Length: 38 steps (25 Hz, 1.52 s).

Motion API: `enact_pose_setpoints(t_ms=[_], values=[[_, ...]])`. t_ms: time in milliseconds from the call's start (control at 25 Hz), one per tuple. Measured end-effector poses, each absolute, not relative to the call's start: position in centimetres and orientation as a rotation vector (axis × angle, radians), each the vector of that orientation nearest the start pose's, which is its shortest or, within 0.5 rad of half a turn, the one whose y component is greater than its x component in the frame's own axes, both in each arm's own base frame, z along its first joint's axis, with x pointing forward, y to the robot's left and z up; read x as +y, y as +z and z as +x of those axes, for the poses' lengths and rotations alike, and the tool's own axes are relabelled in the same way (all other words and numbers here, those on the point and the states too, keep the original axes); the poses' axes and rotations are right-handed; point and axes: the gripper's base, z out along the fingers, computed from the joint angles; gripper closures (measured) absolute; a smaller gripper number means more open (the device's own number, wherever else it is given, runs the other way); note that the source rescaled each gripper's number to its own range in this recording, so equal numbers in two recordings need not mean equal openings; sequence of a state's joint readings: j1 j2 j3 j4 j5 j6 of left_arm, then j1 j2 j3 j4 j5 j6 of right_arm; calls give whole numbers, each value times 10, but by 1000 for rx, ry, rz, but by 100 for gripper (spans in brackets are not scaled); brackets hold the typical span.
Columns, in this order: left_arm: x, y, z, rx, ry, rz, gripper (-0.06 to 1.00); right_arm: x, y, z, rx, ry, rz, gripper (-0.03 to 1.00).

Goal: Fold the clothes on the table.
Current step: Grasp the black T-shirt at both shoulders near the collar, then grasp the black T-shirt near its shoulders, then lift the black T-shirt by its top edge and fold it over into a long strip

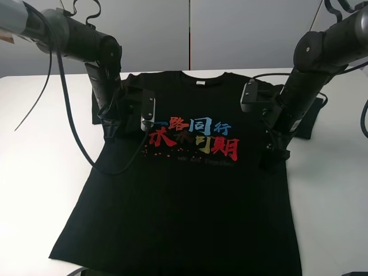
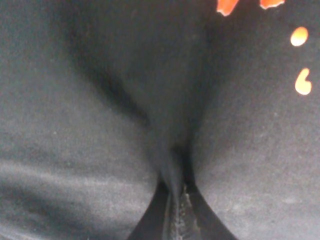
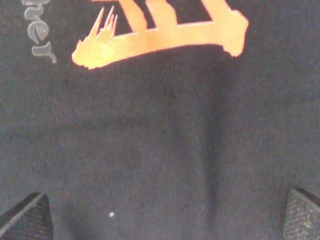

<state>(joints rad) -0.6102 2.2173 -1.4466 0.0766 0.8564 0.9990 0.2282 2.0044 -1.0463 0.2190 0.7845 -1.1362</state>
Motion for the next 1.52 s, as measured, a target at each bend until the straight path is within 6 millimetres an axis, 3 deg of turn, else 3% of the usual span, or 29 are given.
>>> enact_pose_setpoints(t_ms=[240,520,800,880,1000,1080,1280,1520], values=[[-232,93,341,-2137,-99,-2331,94,83,89,306,2560,198,-1780,0],[-233,93,341,-2145,-92,-2330,94,82,85,306,2517,131,-1763,28],[-233,93,341,-2149,-90,-2330,94,81,85,307,2529,126,-1751,36],[-233,93,341,-2150,-90,-2331,94,81,84,306,2551,127,-1722,49],[-233,93,341,-2153,-88,-2331,94,82,83,306,2574,142,-1685,82],[-233,93,341,-2155,-88,-2333,94,82,83,304,2585,156,-1677,94],[-234,93,342,-2174,-89,-2321,94,83,83,304,2600,180,-1645,96],[-236,93,344,-2323,-84,-2226,94,84,84,303,2611,187,-1613,96]])
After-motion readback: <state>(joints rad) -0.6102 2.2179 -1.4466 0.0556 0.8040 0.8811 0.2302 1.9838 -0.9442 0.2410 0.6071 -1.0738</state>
